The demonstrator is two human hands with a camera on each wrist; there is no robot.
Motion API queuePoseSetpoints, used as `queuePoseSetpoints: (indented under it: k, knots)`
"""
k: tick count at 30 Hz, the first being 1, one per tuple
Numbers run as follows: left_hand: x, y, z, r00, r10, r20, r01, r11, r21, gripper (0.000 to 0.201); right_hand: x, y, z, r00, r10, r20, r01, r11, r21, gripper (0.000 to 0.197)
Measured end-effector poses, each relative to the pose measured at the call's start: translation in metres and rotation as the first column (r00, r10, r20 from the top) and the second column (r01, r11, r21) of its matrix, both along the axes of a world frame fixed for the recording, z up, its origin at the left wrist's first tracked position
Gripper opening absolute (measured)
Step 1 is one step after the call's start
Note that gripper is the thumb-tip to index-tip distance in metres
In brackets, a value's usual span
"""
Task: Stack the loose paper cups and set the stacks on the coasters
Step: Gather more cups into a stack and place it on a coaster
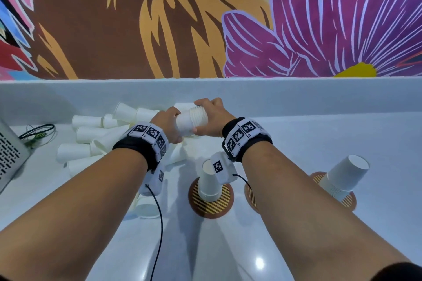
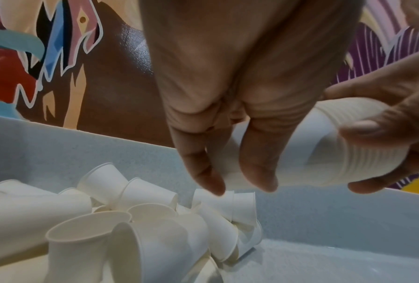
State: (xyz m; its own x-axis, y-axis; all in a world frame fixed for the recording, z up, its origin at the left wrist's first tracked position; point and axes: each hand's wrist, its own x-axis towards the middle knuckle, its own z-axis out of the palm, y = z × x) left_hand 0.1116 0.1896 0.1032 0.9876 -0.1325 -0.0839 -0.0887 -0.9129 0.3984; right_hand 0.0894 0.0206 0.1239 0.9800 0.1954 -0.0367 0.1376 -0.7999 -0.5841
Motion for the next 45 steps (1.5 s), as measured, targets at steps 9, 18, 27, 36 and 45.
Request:
queuePoseSetpoints:
  k: [9, 18, 27, 36, 45]
  knots:
    - [-0.004, -0.006, 0.004, 0.99, 0.059, 0.125, -0.042, 0.991, -0.131, 0.063, -0.019, -0.022, -0.007, 0.993, -0.118, 0.027, 0.12, 0.988, -0.098, 0.088]
    - [-0.034, -0.076, 0.02, 0.995, -0.012, 0.101, 0.046, 0.937, -0.346, 0.079, -0.05, -0.082, -0.012, 0.985, -0.164, 0.053, 0.167, 0.983, -0.069, 0.087]
    - [-0.074, -0.167, 0.024, 0.993, 0.028, 0.118, 0.052, 0.783, -0.62, 0.076, -0.079, -0.168, -0.013, 0.974, -0.218, 0.067, 0.217, 0.976, 0.022, 0.075]
    - [-0.107, -0.273, 0.008, 0.999, -0.032, 0.013, 0.03, 0.628, -0.778, 0.078, -0.104, -0.251, -0.019, 0.942, -0.33, 0.059, 0.33, 0.944, 0.006, 0.071]
    - [-0.128, -0.363, 0.005, 0.984, -0.179, -0.007, 0.115, 0.657, -0.745, 0.07, -0.132, -0.334, -0.021, 0.899, -0.433, 0.069, 0.429, 0.901, 0.057, 0.067]
